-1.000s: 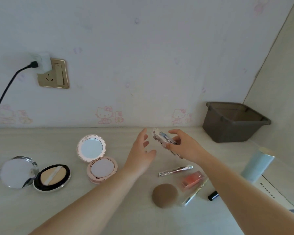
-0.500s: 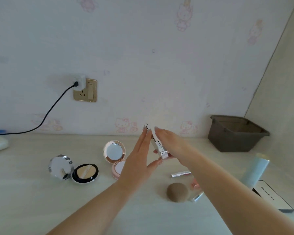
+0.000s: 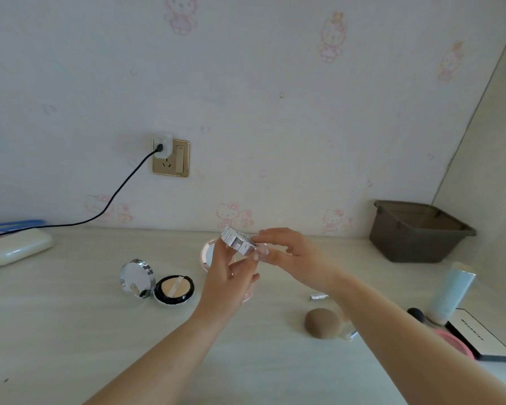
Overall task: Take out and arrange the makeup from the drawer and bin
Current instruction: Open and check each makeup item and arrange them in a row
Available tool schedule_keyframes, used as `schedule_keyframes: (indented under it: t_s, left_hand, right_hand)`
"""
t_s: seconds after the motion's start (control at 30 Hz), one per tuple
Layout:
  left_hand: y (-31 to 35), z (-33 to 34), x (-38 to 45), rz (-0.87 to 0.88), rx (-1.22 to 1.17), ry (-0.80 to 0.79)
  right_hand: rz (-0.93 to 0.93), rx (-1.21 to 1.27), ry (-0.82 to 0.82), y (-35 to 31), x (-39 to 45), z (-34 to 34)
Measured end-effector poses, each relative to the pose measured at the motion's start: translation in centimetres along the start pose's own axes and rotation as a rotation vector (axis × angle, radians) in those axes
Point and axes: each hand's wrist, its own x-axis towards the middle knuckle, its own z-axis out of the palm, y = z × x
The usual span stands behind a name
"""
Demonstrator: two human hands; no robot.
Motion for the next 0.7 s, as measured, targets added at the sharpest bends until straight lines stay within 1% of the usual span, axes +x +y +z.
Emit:
schedule_keyframes:
  t_s: [0.13,0.23,0.37,0.53,0.63,0.7]
  left_hand:
    - [0.7,-0.5,-0.7,-0.14,0.014,-0.013]
    - [0.6,-0.8,-0.8,-0.144,0.038,-0.042]
    - [-0.3,-1.5,-0.9,-0.166,0.015,-0.104]
    - [-1.1,-2.4,-0.9,-0.225,-0.018,-0.213]
    - [-1.1,-2.3,-0.9,-0.205,-0.027,-0.251]
    - [-1.0,-2.2,-1.0,-0.195,-0.019,-0.271]
  right_hand:
    - [0.017,0.05,-0.06,0.6,0.1,0.4]
    - [0.023,0.12,-0.09,1.0,-0.1,0.8]
    - [0.028,0.108,-0.086,1.5,-0.2,0.7]
    - [0.059,0.077,-0.016,2.1,0.5,-0.4]
    - [0.029,0.023,0.005,2.8,1.0,-0.4]
    - [0.011,-0.005,0.067,2.6,1.2,-0.5]
